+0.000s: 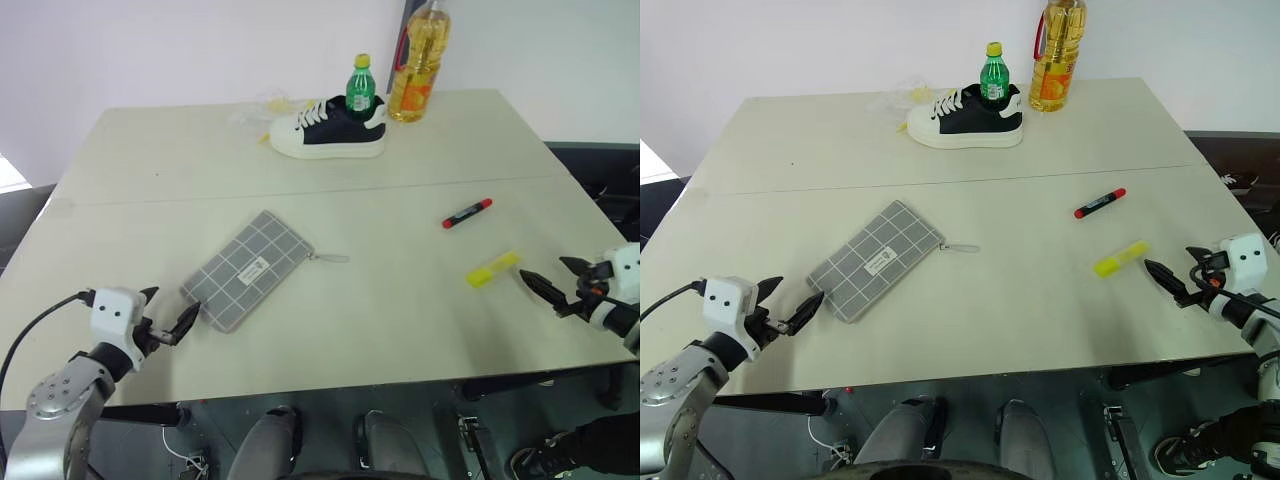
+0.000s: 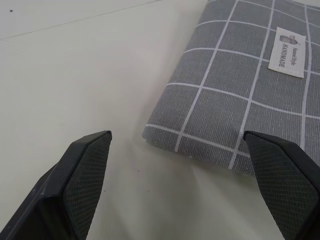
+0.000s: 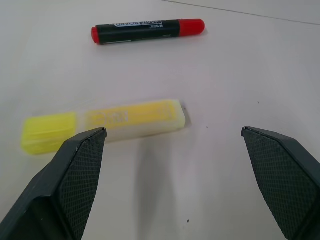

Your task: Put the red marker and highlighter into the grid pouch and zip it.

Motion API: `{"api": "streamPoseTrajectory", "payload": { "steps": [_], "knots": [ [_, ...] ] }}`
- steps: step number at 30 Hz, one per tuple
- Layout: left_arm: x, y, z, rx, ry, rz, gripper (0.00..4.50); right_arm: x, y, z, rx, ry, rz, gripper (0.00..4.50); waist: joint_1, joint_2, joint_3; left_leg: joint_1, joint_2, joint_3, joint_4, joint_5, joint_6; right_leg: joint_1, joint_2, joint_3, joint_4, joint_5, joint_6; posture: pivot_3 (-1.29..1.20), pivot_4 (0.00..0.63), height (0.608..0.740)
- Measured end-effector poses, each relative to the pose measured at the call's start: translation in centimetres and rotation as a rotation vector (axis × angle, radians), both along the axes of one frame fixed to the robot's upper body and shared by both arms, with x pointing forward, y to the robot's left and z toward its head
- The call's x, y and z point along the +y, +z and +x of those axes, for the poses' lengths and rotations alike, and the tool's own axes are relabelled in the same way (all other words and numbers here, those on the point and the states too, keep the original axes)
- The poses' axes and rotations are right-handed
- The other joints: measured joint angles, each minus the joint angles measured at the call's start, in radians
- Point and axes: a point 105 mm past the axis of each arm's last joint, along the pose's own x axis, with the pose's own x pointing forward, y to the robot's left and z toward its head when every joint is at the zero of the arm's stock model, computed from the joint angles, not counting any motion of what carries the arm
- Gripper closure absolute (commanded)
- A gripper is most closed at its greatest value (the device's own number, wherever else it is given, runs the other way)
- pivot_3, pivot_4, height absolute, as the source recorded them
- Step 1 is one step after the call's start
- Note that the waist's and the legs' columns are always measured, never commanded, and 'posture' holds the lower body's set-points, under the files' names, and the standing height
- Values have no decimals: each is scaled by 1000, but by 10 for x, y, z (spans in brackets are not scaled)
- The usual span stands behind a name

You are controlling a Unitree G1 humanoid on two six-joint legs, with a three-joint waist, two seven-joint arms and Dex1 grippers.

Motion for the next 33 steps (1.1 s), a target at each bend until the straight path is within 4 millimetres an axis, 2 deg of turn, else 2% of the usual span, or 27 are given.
{"api": "streamPoseTrajectory", "payload": {
  "steps": [11,17,21,25,26,27,28,31,33],
  "knots": [
    [2,1,0,-6,21,-3,53,3,3,6,-11,10,0,0,0,0,0,0,0,0,0,0,0,0,0,0,0,0,0,0,150,738],
    [1,1,-2,-17,29,-7,53,15,7,19,-26,54,6,0,-1,0,0,0,0,0,0,0,0,0,0,0,0,0,0,0,150,738],
    [1,5,-5,-49,48,5,53,40,22,36,-69,140,11,0,-3,1,0,0,0,0,0,0,0,0,0,0,0,0,0,0,150,738],
    [5,3,-12,-67,81,30,53,94,44,57,-147,303,30,0,-2,0,0,0,1,0,0,0,0,-1,0,0,0,0,0,0,150,738],
    [5,1,-15,-65,86,37,0,109,48,60,-163,345,47,538,-1,0,0,0,1,0,0,0,0,-1,0,0,0,0,0,0,150,738],
    [5,0,-19,-65,89,45,0,125,50,62,-172,388,65,815,-1,0,0,0,1,0,0,0,0,-1,0,0,-1,0,0,0,150,738],
    [6,-2,-23,-65,94,54,0,148,51,65,-175,444,91,1288,-2,0,0,-1,1,0,0,0,0,-1,0,0,-1,0,0,0,150,738],
    [4,-3,-30,-65,77,83,0,207,43,65,-143,584,147,2791,1,0,0,-3,0,-1,0,0,0,-3,0,0,-1,0,0,0,150,738],
    [2,-6,-34,-49,54,93,0,233,38,65,-115,636,152,3899,4,0,0,-3,0,-1,0,0,0,-5,0,0,-2,0,0,0,150,738]
  ]
}}
